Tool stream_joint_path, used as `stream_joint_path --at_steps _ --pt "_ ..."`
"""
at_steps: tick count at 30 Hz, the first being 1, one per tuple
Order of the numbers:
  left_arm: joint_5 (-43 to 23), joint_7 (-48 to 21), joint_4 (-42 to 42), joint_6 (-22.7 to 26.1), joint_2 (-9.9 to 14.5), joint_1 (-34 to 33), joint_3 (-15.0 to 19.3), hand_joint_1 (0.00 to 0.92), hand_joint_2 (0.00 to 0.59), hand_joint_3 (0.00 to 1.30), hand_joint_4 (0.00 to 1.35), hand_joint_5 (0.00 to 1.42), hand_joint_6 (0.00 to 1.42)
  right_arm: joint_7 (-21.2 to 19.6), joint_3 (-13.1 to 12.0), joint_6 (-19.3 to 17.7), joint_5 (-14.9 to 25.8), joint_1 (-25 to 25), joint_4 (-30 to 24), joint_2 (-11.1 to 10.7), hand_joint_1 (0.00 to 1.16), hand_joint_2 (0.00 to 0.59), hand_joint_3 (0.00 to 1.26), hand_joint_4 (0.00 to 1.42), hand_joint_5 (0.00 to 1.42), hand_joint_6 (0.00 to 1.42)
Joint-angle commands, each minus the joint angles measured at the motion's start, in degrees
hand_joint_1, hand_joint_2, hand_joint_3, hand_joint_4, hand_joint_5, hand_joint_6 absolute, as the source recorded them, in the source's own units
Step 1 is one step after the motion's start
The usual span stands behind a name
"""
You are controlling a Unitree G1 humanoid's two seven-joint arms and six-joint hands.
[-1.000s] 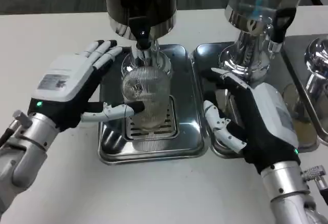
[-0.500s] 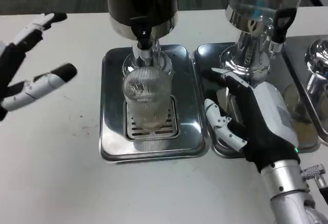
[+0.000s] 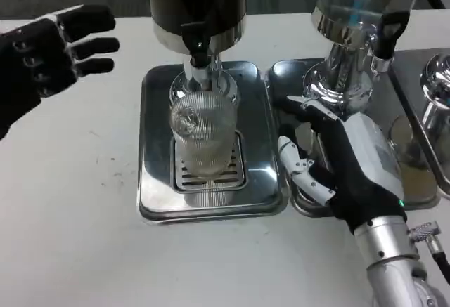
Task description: Grasp the cup under the faucet to collect the drink, then remove the cup.
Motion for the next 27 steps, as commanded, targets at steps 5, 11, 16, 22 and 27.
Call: stream_joint_path --at_steps 5,11,16,22,27 --pt "3.2 -16.0 15.1 12.5 0.7 -17.0 1.9 0.0 0.041 0.11 0.0 0.07 0.1 -1.7 -0.4 -1.5 1.1 -1.0 1.8 0.1 0.37 0.494 0.33 0.28 0.26 0.28" --pt "8.0 -19.2 21.9 13.5 -0.8 -23.3 1.9 0.0 0.054 0.1 0.0 0.05 0.09 -2.3 -0.5 -1.8 1.4 -1.3 2.7 0.3 0.37 0.494 0.33 0.28 0.26 0.28" --pt "10.6 -19.6 25.6 13.8 -2.3 -26.5 2.3 0.0 0.054 0.09 0.0 0.05 0.09 -2.8 -0.4 -2.0 1.6 -1.3 3.1 0.5 0.38 0.494 0.33 0.28 0.26 0.28" --pt "13.0 -17.7 28.3 12.3 -4.5 -28.6 3.2 0.0 0.06 0.15 0.02 0.09 0.07 -3.4 -0.1 -2.1 1.9 -1.3 3.7 0.7 0.38 0.494 0.33 0.28 0.27 0.28" --pt "14.6 -16.3 29.2 10.9 -6.8 -29.4 3.7 0.0 0.061 0.18 0.04 0.1 0.07 -3.6 -0.2 -2.2 2.2 -1.5 4.0 0.8 0.38 0.494 0.33 0.28 0.27 0.28"
